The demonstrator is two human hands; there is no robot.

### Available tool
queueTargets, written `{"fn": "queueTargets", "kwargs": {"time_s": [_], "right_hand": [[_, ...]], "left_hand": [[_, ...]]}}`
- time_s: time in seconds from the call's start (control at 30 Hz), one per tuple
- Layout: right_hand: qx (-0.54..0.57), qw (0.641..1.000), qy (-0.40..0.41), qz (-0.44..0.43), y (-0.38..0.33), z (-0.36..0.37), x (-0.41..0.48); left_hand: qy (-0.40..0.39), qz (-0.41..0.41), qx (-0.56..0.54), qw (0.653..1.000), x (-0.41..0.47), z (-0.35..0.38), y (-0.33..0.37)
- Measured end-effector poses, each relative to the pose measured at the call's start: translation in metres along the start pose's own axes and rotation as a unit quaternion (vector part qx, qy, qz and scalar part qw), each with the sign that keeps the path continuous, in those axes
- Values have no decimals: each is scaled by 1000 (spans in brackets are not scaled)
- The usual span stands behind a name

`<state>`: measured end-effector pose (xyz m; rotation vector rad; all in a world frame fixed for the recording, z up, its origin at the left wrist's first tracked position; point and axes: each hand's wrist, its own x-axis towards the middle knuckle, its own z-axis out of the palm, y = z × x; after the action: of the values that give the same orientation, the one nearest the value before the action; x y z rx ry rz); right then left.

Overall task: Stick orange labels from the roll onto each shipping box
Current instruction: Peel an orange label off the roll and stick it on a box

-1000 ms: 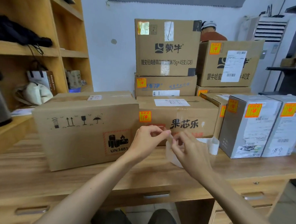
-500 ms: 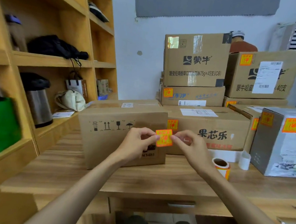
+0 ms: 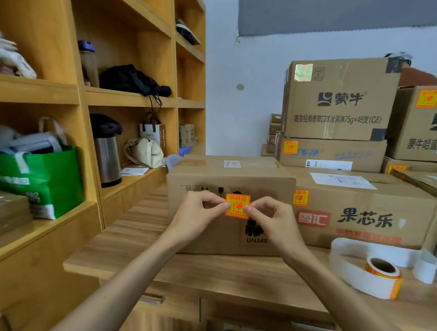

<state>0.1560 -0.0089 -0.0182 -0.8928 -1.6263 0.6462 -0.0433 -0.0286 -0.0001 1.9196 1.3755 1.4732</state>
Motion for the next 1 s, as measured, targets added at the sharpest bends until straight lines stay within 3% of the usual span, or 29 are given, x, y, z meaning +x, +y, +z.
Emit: {"fn": "queueTargets", "kwargs": {"time_s": [0.33,1.0], "right_hand": [[-56,998,30,-25,-15,93,30],[-253,963,93,0,-32,140,44]], "left_hand": [[151,-52,10,987,1,-57,-35],[217,-82,99,968,18,-77,-55]]}}
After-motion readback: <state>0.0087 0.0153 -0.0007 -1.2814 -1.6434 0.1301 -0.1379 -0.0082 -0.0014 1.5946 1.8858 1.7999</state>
